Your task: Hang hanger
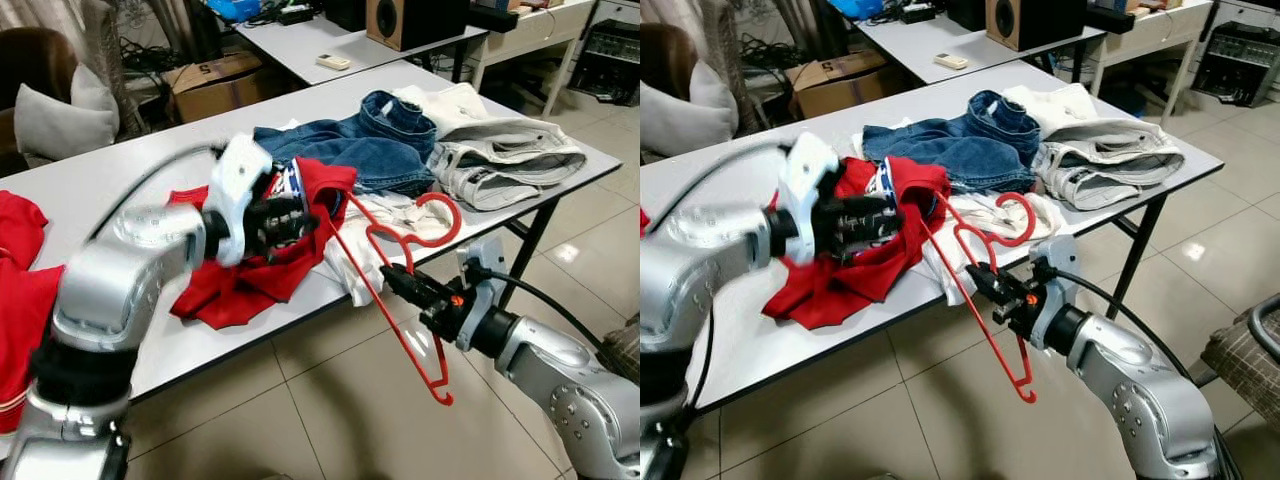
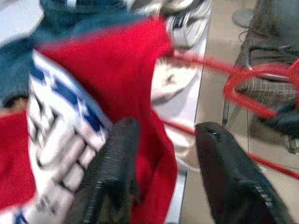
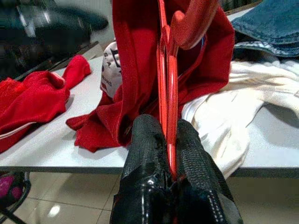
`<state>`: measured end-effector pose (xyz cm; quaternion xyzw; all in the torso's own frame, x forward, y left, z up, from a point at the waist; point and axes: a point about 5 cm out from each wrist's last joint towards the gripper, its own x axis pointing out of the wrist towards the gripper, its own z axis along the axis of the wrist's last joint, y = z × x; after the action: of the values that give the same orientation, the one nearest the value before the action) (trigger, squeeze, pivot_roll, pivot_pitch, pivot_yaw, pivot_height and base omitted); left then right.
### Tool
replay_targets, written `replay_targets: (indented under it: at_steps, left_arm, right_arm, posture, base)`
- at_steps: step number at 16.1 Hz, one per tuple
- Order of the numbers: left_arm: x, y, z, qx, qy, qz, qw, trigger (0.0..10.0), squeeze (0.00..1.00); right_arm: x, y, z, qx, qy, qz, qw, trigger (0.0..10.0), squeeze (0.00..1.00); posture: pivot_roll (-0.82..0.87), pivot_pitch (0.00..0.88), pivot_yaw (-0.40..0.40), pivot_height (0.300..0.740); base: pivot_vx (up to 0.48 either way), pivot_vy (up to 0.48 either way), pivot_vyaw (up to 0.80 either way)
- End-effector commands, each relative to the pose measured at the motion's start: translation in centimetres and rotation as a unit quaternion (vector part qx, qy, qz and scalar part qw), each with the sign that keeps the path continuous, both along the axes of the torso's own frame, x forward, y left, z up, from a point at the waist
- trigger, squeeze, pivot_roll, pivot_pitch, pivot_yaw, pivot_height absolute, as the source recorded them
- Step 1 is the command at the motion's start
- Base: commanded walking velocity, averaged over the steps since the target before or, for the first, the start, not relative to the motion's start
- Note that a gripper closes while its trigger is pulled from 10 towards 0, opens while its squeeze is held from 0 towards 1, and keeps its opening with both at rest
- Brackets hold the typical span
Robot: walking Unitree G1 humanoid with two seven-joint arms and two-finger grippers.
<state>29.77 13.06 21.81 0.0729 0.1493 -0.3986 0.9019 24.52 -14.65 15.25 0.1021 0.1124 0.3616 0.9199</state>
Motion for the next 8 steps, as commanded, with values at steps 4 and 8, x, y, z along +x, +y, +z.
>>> replay_targets:
  at_steps: [4, 8]
  left_arm:
    - [0.1, -0.8, -2.2, 0.017, 0.025, 0.076, 0.997, 10.0, 0.0]
    - [0.3, -1.6, -2.2, -0.041, 0.048, 0.096, 0.993, 10.0, 0.0]
  right_arm:
    - [0.3, 0.2, 0.6, 0.006, -0.007, 0.001, 1.0, 10.0, 0.0]
    - [0.2, 0.2, 0.7, 0.007, -0.008, 0.002, 1.0, 10.0, 0.0]
  posture:
    - [-0.13, 0.0, 0.113, 0.74]
    - [-0.13, 0.0, 0.114, 0.74]
  base:
    - [0.0, 0.0, 0.0]
    - [0.0, 0.0, 0.0]
